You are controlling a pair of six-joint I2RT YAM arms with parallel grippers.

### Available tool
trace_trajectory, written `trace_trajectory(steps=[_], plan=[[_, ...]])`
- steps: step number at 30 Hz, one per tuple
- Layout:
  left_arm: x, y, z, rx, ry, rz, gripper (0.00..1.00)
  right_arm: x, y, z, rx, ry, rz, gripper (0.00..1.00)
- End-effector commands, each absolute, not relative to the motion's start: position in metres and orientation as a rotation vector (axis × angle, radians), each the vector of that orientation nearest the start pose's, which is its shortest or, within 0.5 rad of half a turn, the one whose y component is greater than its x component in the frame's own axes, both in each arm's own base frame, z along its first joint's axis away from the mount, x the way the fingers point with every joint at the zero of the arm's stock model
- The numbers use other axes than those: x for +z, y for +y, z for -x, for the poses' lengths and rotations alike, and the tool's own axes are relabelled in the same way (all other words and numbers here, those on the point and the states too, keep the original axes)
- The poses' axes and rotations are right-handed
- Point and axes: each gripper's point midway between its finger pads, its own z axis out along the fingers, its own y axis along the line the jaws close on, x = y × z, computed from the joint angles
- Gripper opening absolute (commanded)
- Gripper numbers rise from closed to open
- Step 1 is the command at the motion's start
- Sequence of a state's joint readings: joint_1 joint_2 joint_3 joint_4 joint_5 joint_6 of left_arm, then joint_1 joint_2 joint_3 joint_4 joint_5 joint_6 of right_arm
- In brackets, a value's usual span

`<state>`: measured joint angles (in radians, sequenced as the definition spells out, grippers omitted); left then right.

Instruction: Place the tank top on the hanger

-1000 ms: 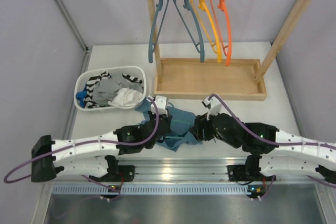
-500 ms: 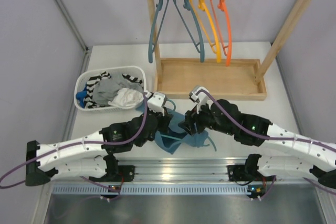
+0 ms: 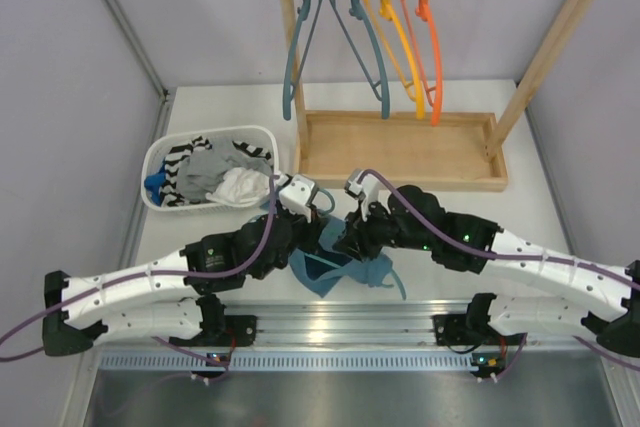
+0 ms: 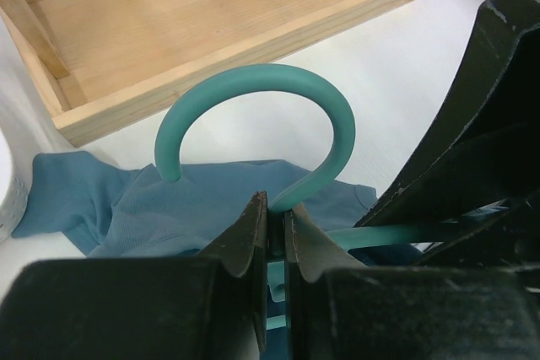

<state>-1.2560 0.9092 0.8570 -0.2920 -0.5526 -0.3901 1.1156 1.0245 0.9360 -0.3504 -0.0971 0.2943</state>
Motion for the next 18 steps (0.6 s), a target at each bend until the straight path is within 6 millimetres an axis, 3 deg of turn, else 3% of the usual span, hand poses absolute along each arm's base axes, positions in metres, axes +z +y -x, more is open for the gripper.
trace_trajectory(steps=[1,5,10,12,14,18], plan=[[0.295,-0.278,-0.17,-0.698,1.752,-0.414,0.0,0.265,0.326,-0.122,1.071,1.852,0.871,0.29],[0.301,-0.28,-0.169,-0.725,1.729,-0.411,0.0,0.256,0.325,-0.123,1.056,1.889,0.85,0.0],[0.303,-0.283,-0.17,-0.731,1.723,-0.409,0.0,0.256,0.318,-0.125,1.05,1.888,0.807,0.0],[0.302,-0.284,-0.17,-0.73,1.729,-0.412,0.08,0.256,0.314,-0.129,1.024,1.891,0.779,0.0],[0.303,-0.286,-0.169,-0.739,1.723,-0.413,0.25,0.259,0.311,-0.131,1.018,1.878,0.756,0.0],[0.307,-0.289,-0.169,-0.749,1.717,-0.421,0.41,0.26,0.304,-0.134,0.999,1.869,0.724,0.0]])
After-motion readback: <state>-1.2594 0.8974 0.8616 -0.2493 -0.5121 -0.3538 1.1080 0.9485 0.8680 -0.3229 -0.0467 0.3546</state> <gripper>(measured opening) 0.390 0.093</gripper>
